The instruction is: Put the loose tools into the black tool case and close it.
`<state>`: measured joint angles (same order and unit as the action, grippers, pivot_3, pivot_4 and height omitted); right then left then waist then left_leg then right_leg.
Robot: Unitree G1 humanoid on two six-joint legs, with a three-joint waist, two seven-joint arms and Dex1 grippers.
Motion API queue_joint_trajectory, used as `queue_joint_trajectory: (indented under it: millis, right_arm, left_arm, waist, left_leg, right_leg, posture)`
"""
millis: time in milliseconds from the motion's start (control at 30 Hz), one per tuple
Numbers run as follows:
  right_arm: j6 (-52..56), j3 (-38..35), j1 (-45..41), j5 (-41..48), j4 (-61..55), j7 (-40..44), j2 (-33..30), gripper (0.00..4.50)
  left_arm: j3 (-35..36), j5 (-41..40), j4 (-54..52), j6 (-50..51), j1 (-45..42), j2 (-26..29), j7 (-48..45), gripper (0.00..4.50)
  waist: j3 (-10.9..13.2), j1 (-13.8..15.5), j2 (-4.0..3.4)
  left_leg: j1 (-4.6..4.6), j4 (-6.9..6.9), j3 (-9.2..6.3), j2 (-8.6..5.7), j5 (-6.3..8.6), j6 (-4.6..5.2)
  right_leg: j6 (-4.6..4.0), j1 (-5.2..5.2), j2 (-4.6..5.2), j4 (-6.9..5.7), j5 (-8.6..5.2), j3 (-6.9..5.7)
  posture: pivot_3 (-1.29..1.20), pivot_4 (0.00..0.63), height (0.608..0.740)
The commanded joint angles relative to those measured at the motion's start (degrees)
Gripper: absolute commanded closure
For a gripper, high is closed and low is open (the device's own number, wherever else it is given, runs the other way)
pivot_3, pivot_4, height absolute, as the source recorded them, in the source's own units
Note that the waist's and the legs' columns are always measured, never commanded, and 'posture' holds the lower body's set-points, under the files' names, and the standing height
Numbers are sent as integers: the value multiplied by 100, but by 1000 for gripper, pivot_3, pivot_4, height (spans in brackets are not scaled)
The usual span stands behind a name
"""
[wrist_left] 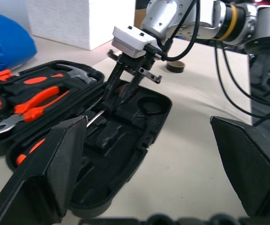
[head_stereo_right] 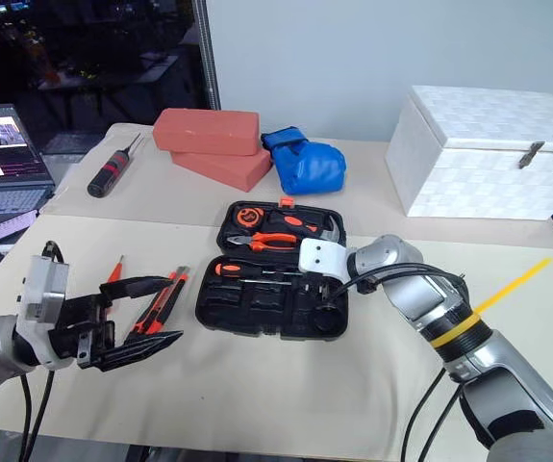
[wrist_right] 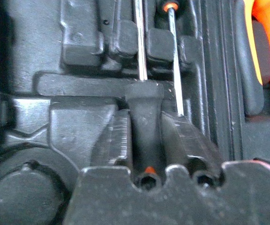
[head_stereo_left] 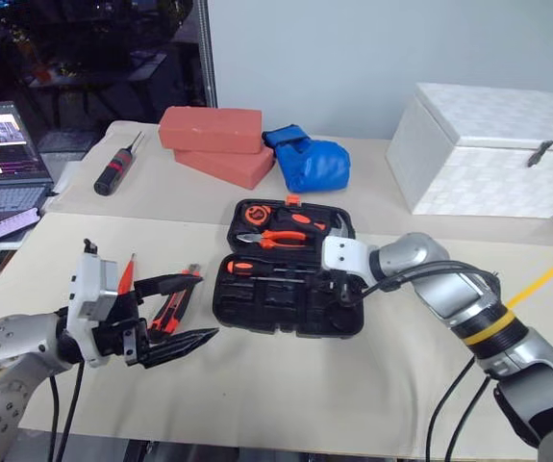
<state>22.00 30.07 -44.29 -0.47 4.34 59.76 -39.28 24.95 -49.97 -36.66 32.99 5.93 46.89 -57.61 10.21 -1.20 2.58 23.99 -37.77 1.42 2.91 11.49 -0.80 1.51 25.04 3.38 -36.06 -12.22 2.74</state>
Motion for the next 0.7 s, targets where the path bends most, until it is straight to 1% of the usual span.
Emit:
queue_joint_trajectory:
  millis: [33, 100, 167, 233, 267, 300, 333, 400, 467, 533, 600, 667, 700]
  right_arm:
    - [167, -324, 82, 245, -137, 214, 183, 1699]
    - [301, -701, 108, 567, -311, 327, 203, 1699]
    - [564, -1078, 151, 960, -472, 417, 239, 1699]
    - [864, -1620, 234, 1469, -527, 326, 394, 2260]
    - [1017, -1885, 306, 1729, -581, 233, 512, 2479]
    - [1116, -2143, 416, 1967, -668, 72, 683, 2802]
    - [1243, -2294, 509, 2079, -762, -95, 806, 3170]
    - [1325, -2385, 777, 2019, -1004, -508, 998, 3839]
    - [1185, -2316, 1072, 1734, -1151, -1038, 1227, 4460]
    - [840, -1933, 1414, 1245, -1178, -1332, 1252, 4460]
    - [535, -1429, 1729, 810, -1128, -1302, 1132, 4460]
    - [45, -778, 1954, 121, -748, -1299, 928, 4460]
    - [-203, -599, 2018, -110, -550, -1337, 890, 4460]
  left_arm:
    - [115, -155, -171, 30, -37, 75, 188, 0]
    - [96, -150, -129, 29, -54, 75, 246, 0]
    - [65, -141, -96, 24, -65, 86, 279, 0]
    - [12, -117, -72, 16, -74, 90, 294, 0]
    - [-6, -107, -58, 10, -78, 94, 290, 0]
    - [-18, -98, -47, 4, -77, 108, 272, 0]
    - [-18, -93, -39, -2, -74, 124, 250, 0]
    - [-4, -87, -16, -10, -62, 156, 218, 0]
    - [26, -82, 11, -13, -44, 182, 211, 0]
    - [49, -89, 27, -4, -23, 190, 227, 0]
    - [54, -88, 35, 7, 5, 188, 247, 0]
    - [52, -73, 32, 16, 76, 152, 300, 0]
    - [48, -50, 27, -3, 127, 142, 300, 0]
  waist:
    - [0, 3, 0]
    - [0, 5, 0]
    - [1, 4, -1]
    - [1, -1, -1]
    - [1, 0, -1]
    - [1, 4, -1]
    - [1, 12, -1]
    - [0, 18, -1]
    - [0, 22, -1]
    - [1, 22, -2]
    - [1, 26, -2]
    - [-4, 21, -8]
    - [-7, 13, -7]
  left_leg:
    - [-3, 0, 0, 2, 0, 0]
    - [-2, 1, 0, 4, 0, 0]
    - [3, 2, 0, 4, 0, 0]
    - [10, 3, 0, 4, 1, 1]
    - [11, 3, -1, 4, 1, 1]
    - [12, 3, -1, 4, 1, 1]
    - [12, 3, -2, 4, 1, 1]
    - [10, 2, -3, 4, 1, 1]
    - [10, 2, -3, 4, 1, 0]
    - [10, 1, -2, 4, 0, 0]
    - [10, 0, -1, 2, 0, -1]
    - [10, 0, 2, 2, -1, -1]
    - [5, 0, 6, 2, 0, -1]
  right_leg:
    - [-1, -1, -2, -2, -1, 0]
    - [-1, 1, -4, -4, 1, 0]
    - [21, 6, -5, -4, 13, 0]
    - [26, 10, -6, -3, 16, 0]
    - [23, 11, -6, -3, 18, 1]
    - [16, 11, -6, -3, 23, 1]
    - [15, 10, -7, -4, 23, 0]
    - [17, 7, -8, -4, 22, 0]
    - [24, 8, -8, -5, 17, 0]
    - [24, 8, -8, -6, 15, 0]
    - [19, 8, -6, -5, 13, 1]
    - [8, 9, -4, -3, 6, 2]
    - [9, 5, -3, -3, 6, 3]
  posture:
    - [0, 150, 740]
    - [0, 150, 740]
    - [0, 150, 740]
    - [0, 150, 740]
    - [0, 150, 740]
    - [0, 150, 740]
    - [0, 150, 740]
    - [0, 150, 740]
    - [0, 150, 740]
    - [0, 150, 740]
    - [0, 150, 740]
    - [0, 150, 740]
    - [0, 150, 740]
